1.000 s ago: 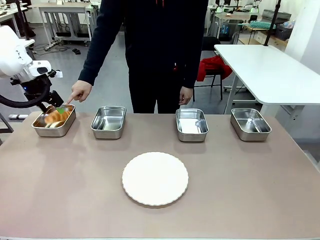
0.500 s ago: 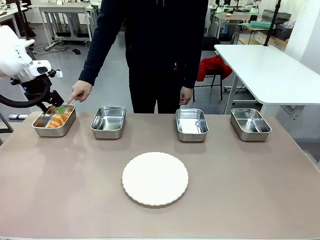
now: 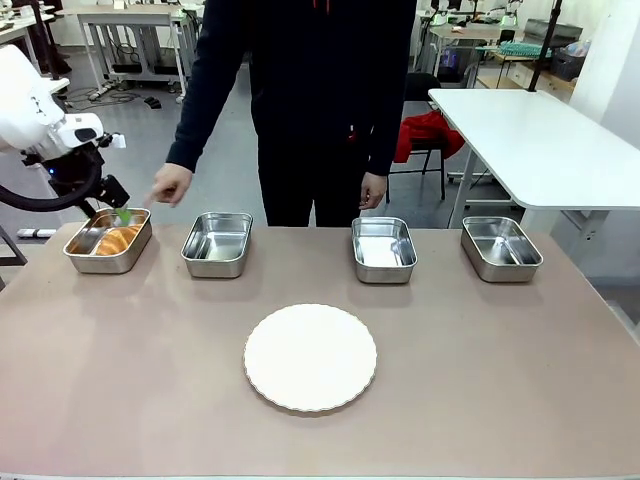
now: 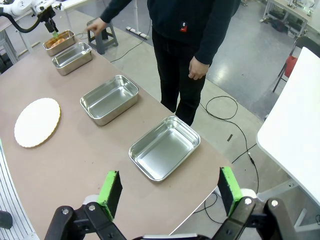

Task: Place the bread in the container.
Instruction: Place the Butter Roll into the Airtight Container indicated by the human.

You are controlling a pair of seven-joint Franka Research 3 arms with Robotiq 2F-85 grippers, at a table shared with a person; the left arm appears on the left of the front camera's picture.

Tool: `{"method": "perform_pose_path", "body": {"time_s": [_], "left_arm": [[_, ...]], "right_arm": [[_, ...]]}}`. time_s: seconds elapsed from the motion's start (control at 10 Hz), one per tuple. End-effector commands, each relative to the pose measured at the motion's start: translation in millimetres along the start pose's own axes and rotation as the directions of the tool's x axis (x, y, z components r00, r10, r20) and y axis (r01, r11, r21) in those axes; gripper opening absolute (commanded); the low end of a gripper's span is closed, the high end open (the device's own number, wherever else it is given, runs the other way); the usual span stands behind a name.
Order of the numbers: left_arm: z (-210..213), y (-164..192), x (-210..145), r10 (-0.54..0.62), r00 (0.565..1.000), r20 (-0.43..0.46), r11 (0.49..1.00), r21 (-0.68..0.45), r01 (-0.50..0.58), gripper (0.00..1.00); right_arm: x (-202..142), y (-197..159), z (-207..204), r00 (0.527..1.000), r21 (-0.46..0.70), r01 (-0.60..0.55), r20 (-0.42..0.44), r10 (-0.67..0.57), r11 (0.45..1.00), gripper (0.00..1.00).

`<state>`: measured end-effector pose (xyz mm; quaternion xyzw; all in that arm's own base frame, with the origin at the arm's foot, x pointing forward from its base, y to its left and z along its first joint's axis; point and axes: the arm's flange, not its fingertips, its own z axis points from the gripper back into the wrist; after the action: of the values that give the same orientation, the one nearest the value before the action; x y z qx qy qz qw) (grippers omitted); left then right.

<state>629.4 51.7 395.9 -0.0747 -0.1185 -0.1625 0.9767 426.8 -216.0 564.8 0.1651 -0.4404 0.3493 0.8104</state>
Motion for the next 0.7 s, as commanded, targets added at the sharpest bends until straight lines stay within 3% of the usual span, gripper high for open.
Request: {"method": "perform_pose_path", "body": {"time_s": [0.0, 0.2, 0.4, 0.6], "left_arm": [[34.5, -33.9, -27.1, 0.03, 0.997, 0.064, 0.997, 0.071, -0.034, 1.0], [72.6, -55.9, -58.6, 0.065, 0.989, 0.133, 0.995, 0.064, -0.074, 1.0], [91.4, -78.5, -97.2, 0.108, 0.982, 0.152, 0.992, 0.055, -0.117, 1.0], [106.2, -104.3, -144.0, 0.156, 0.96, 0.233, 0.981, 0.074, -0.178, 1.0]], "right_arm": [[1.4, 0.0, 1.4, 1.0, 0.004, -0.003, 0.014, 0.003, 1.0, 1.0], [1.4, 0.0, 1.4, 1.0, 0.004, -0.003, 0.014, 0.003, 1.0, 1.0], [1.4, 0.0, 1.4, 1.0, 0.004, -0.003, 0.014, 0.003, 1.0, 1.0], [1.4, 0.0, 1.4, 1.0, 0.004, -0.003, 0.014, 0.003, 1.0, 1.0]]}}
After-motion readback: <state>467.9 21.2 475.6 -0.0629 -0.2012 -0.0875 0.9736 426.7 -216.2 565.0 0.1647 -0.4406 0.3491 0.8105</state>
